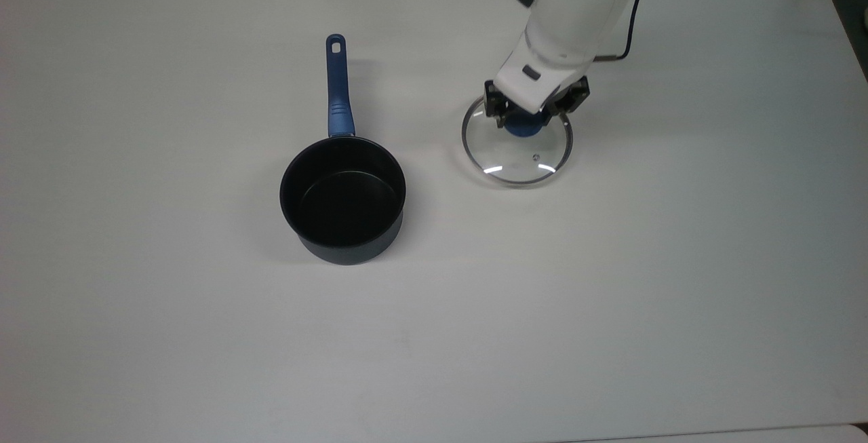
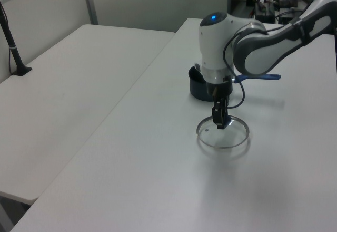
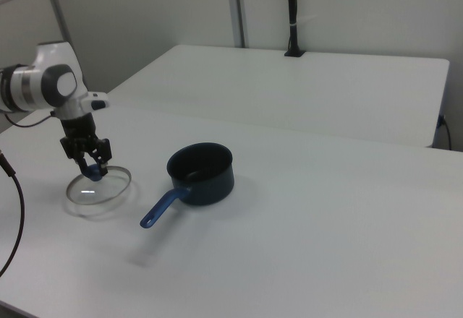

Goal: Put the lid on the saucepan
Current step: 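Lift the glass lid and carry it over the navy saucepan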

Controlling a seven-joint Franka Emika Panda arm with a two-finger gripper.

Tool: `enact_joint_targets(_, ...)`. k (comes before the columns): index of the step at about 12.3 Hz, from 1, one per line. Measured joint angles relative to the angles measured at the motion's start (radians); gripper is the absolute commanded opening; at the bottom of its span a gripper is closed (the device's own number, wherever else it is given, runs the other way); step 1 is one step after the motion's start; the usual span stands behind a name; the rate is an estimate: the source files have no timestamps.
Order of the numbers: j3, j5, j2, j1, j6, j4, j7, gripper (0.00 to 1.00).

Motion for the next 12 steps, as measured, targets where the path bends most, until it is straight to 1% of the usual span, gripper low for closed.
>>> enact_joint_targets(3, 0.001, 0.0, -0.067, -0.002, -0.068, 0.016, 0.0, 0.35)
enact_joint_targets(5, -0.006, 0.0, -0.088, -0.015, -0.159, 0.082, -0.009, 0.35)
enact_joint_targets(8, -0.015, 0.0, -0.094, -0.089, -0.199, 0.162, -0.045, 0.35)
enact_joint_targets(12, -0.02, -0.002, -0.093, -0.216, -0.202, 0.176, -0.132, 0.35)
